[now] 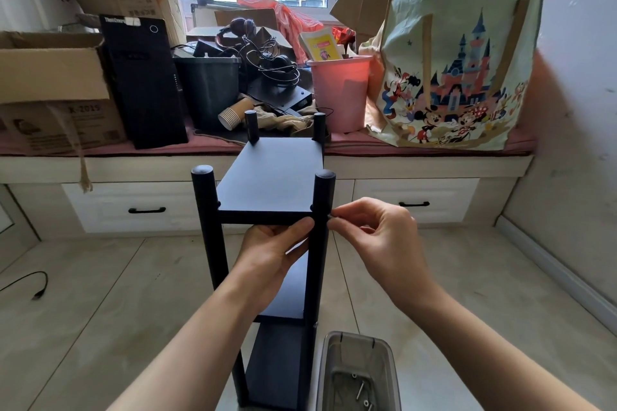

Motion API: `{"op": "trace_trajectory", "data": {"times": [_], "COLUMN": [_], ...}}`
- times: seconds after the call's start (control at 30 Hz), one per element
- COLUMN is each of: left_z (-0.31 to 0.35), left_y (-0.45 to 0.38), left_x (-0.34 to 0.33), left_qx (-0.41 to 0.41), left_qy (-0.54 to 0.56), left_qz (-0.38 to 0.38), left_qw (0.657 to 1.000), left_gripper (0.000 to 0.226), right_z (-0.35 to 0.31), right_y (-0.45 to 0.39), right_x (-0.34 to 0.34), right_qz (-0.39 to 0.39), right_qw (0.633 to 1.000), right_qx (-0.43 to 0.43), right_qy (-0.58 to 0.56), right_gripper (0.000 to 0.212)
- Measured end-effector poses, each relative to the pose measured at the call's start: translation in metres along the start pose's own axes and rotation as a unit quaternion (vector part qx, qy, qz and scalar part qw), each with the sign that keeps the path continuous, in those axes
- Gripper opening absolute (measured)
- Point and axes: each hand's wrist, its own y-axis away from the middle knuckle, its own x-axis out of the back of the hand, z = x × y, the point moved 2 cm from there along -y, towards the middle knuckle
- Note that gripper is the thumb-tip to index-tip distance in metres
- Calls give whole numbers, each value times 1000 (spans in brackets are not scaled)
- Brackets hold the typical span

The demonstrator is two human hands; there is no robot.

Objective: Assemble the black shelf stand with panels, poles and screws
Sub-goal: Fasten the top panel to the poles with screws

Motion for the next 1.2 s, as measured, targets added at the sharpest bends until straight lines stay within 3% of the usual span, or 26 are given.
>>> {"op": "trace_trajectory", "data": {"times": [0.2, 0.67, 0.9, 1.2], "left_z": [1, 1, 0, 2], "left_y": [1, 2, 1, 1], "left_x": [-1, -1, -1, -2], "left_qx": [5, 8, 1, 4], "left_qy": [0, -1, -2, -6], "left_qz": [4, 7, 7, 8], "left_qw": [1000, 1000, 1000, 1000], "left_gripper": [35, 31, 33, 29], "right_z": [4, 0, 0, -5], "right_y": [2, 4, 4, 4], "right_x": [-1, -4, -1, -3], "right_qz": [3, 14, 25, 30], "right_qw": [999, 999, 1000, 998], "right_qx": [-12, 33, -11, 28], "right_qy": [-36, 33, -9, 53], "right_gripper": [12, 12, 15, 6]}}
